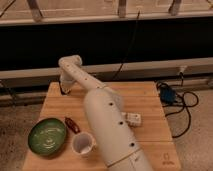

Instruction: Push the eraser across the table

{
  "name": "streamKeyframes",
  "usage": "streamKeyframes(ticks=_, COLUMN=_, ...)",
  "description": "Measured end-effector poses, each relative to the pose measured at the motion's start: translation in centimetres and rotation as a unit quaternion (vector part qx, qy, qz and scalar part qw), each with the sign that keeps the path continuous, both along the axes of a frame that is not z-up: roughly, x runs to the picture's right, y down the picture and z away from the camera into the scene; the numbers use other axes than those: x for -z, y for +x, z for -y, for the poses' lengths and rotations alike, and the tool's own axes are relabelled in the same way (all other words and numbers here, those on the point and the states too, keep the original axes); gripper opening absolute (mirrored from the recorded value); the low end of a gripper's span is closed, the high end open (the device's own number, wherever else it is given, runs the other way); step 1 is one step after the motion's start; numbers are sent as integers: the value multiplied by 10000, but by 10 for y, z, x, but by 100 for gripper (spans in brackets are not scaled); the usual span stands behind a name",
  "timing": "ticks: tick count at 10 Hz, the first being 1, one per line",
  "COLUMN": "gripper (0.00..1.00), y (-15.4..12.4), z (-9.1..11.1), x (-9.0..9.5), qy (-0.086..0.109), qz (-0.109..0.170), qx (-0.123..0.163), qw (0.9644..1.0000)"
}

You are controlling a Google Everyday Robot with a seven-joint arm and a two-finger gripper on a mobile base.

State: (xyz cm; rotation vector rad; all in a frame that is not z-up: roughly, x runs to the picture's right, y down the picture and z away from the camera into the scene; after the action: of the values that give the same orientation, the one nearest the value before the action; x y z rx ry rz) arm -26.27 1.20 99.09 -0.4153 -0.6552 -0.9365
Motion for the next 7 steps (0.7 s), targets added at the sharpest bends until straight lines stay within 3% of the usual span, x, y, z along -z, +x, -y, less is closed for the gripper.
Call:
streamKeyframes(ticks=5, gripper=5, y=-2, z=4, x=-1, qy=15, qz=8, qx=27, qw=10000)
streamKeyframes(ticks=7, gripper=5, y=18, z=-2, x=4, qy=3, qz=-34, qx=50, qw=10000)
